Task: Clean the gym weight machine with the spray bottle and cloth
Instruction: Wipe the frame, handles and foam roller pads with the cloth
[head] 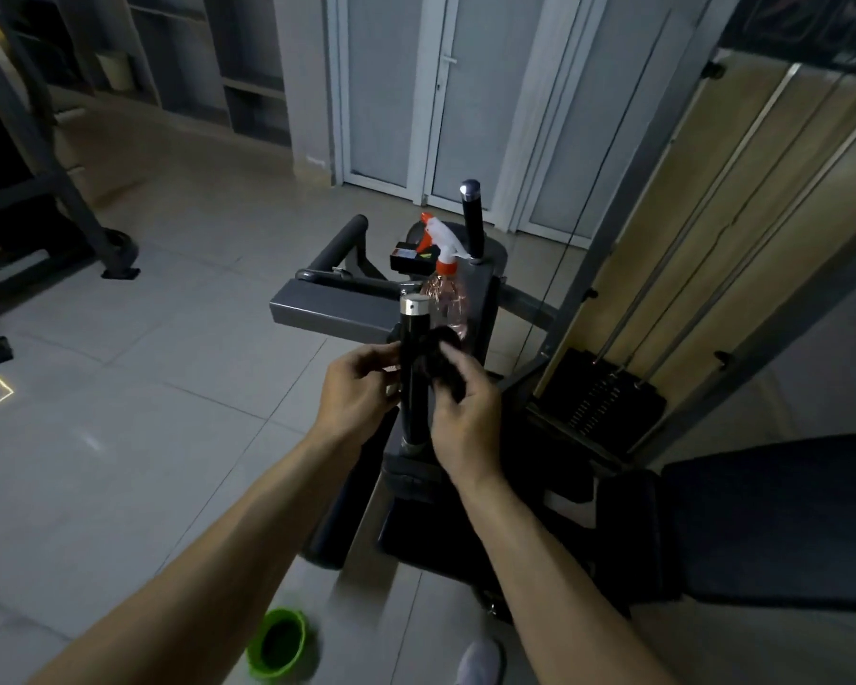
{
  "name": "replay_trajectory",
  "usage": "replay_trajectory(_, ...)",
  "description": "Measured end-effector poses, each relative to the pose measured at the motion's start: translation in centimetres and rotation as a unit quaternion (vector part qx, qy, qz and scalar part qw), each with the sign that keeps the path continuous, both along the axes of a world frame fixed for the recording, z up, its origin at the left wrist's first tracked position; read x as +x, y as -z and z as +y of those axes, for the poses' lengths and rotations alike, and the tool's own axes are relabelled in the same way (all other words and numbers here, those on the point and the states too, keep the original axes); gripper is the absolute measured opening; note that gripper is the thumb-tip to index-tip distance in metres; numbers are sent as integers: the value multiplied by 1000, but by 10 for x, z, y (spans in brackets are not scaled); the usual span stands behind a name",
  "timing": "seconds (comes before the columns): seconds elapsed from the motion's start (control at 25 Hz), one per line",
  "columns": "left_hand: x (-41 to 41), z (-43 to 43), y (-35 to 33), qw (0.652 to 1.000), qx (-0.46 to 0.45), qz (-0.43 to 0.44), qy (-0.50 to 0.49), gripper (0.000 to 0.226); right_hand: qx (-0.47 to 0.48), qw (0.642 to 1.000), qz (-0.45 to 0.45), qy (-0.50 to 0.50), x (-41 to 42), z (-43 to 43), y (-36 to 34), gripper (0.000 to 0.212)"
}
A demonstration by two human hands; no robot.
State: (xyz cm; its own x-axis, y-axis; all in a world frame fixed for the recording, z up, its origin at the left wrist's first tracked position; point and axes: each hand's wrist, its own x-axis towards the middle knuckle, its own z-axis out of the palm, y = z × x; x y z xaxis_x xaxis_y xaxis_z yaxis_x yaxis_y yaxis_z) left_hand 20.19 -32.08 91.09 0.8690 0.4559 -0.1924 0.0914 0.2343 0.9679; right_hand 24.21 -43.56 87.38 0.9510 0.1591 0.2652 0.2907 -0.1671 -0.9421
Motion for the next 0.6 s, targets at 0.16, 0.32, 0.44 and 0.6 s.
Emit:
replay_trajectory(0.16, 2, -3, 2, 1000, 6, 0, -2, 44, -77, 997, -20, 7, -23, -22, 40, 50)
replay_trajectory(0.32, -5, -1, 5, 1000, 6, -6, 25, 43, -221, 973, -61, -6, -39, -47, 59, 59)
replay_trajectory(0.44, -26, 0, 3, 998, 50, -19, -22, 28, -158, 986, -54, -18, -36, -43, 20, 52)
replay_trajectory(0.6, -56, -12, -15, 984, -32, -173, 13, 28, -30, 992, -92, -80, -41, -2, -44, 44)
